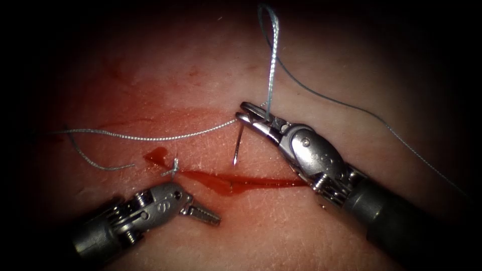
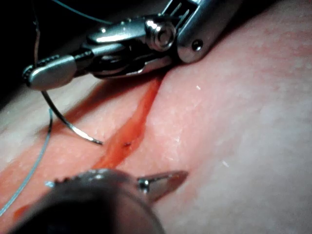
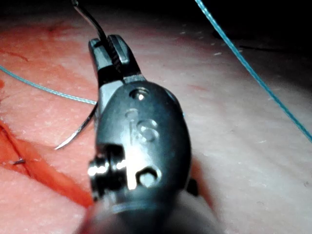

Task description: Wound Closure

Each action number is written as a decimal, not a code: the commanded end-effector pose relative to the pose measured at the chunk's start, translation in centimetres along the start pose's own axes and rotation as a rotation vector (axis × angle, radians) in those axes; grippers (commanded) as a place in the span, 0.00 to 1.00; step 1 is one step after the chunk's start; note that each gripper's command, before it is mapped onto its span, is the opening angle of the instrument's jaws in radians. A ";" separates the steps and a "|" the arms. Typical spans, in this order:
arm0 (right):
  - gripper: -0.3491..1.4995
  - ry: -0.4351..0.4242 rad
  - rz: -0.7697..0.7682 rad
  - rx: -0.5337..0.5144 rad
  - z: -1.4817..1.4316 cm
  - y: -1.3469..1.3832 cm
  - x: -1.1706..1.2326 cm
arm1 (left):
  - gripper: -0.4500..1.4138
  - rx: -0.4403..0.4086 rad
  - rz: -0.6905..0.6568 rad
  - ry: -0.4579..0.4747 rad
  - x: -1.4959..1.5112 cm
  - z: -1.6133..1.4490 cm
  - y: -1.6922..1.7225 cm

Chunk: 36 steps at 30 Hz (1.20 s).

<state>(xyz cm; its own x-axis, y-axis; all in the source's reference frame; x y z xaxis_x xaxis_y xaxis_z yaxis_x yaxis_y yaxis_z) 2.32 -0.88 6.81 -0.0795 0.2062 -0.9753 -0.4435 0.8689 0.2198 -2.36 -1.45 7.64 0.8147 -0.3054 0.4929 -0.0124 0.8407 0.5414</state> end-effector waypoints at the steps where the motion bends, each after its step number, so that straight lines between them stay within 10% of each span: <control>1: 0.00 0.007 -0.006 -0.002 0.10 0.08 0.08 | 0.00 -0.001 0.000 -0.005 -0.09 -0.03 0.06; 21: 0.00 0.015 -0.043 0.003 0.07 0.06 0.07 | 0.00 0.011 -0.006 0.000 -0.08 -0.02 0.09; 36: 0.00 -0.135 0.797 -0.204 -0.04 -0.53 0.18 | 0.00 0.009 -0.004 0.002 -0.08 -0.05 0.11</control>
<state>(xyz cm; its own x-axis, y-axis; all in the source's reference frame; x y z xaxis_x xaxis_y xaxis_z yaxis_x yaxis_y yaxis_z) 2.46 -1.47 6.59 -0.3265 0.8086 -0.4895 -0.4589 0.3172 0.8299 -2.34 -1.41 7.65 0.8188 -0.3102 0.4831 -0.0117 0.8323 0.5543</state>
